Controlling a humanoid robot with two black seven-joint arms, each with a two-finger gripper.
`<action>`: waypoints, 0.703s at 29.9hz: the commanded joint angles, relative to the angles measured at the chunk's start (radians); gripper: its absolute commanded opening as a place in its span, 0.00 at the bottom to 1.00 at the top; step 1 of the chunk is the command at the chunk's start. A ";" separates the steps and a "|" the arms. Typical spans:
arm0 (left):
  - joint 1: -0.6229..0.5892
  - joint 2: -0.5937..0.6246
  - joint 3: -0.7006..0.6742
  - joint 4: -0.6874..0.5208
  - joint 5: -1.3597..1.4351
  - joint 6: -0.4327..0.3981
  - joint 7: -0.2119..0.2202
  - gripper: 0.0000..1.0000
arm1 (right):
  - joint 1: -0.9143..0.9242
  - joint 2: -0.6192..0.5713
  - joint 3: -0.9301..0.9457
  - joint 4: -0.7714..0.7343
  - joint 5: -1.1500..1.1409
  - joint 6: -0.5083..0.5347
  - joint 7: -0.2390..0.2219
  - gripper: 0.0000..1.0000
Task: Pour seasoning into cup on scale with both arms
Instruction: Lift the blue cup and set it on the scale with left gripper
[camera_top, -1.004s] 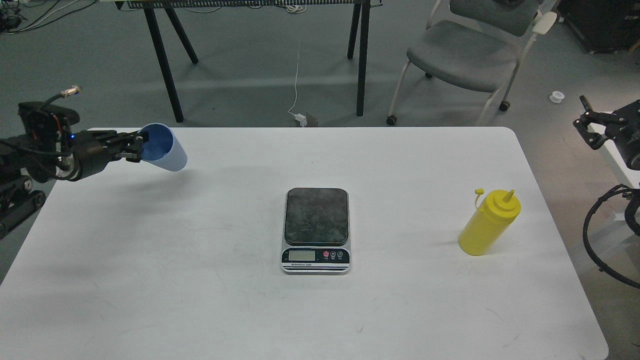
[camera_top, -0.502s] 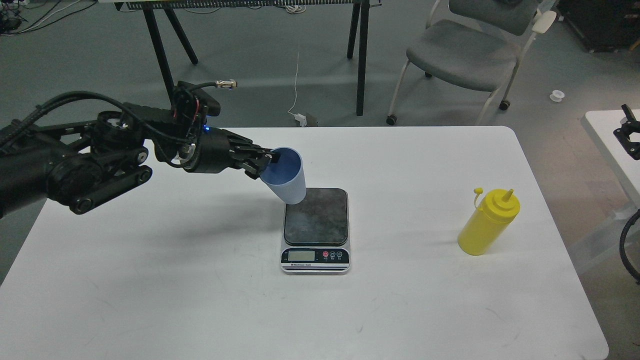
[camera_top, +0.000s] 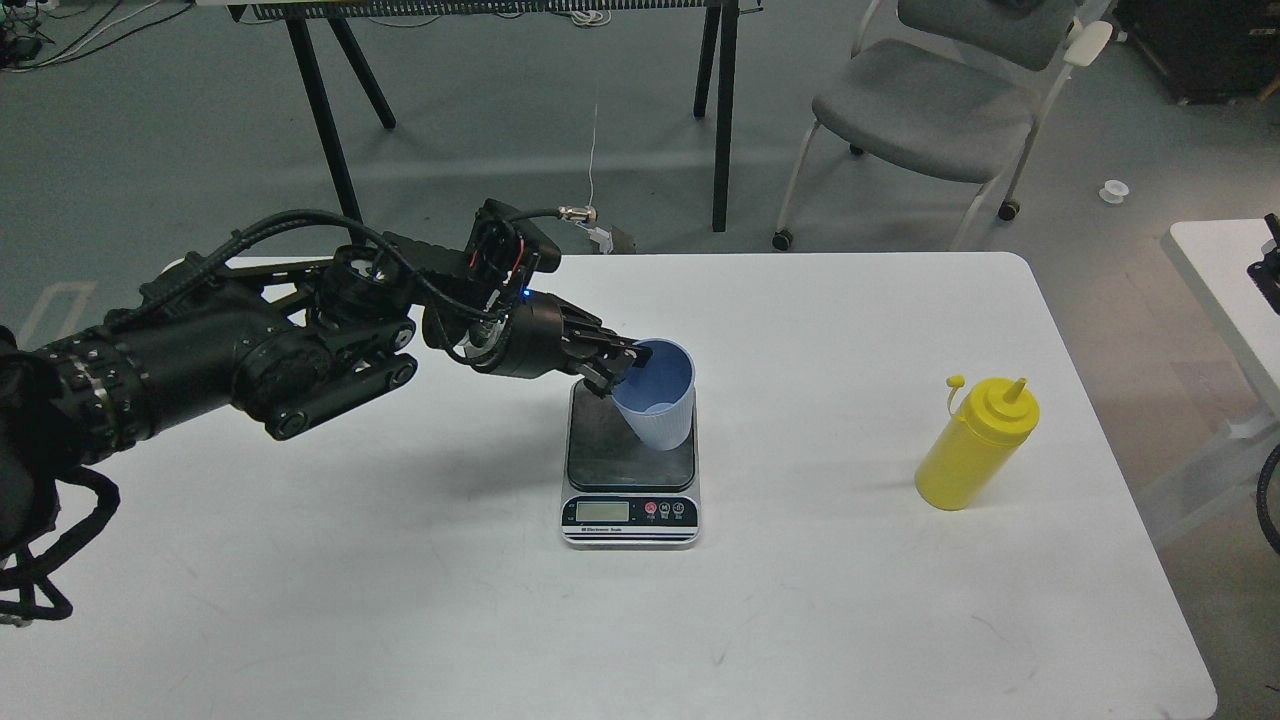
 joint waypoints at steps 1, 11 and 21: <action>0.003 -0.005 0.001 0.052 0.001 0.000 0.000 0.09 | 0.000 0.000 0.000 0.005 0.000 0.000 0.001 1.00; 0.004 -0.015 0.050 0.058 -0.005 0.003 0.001 0.14 | -0.012 -0.002 0.001 0.024 0.000 0.000 -0.001 1.00; 0.001 -0.027 0.035 0.058 -0.051 0.026 0.001 0.65 | -0.049 -0.034 0.006 0.051 0.001 0.000 -0.001 1.00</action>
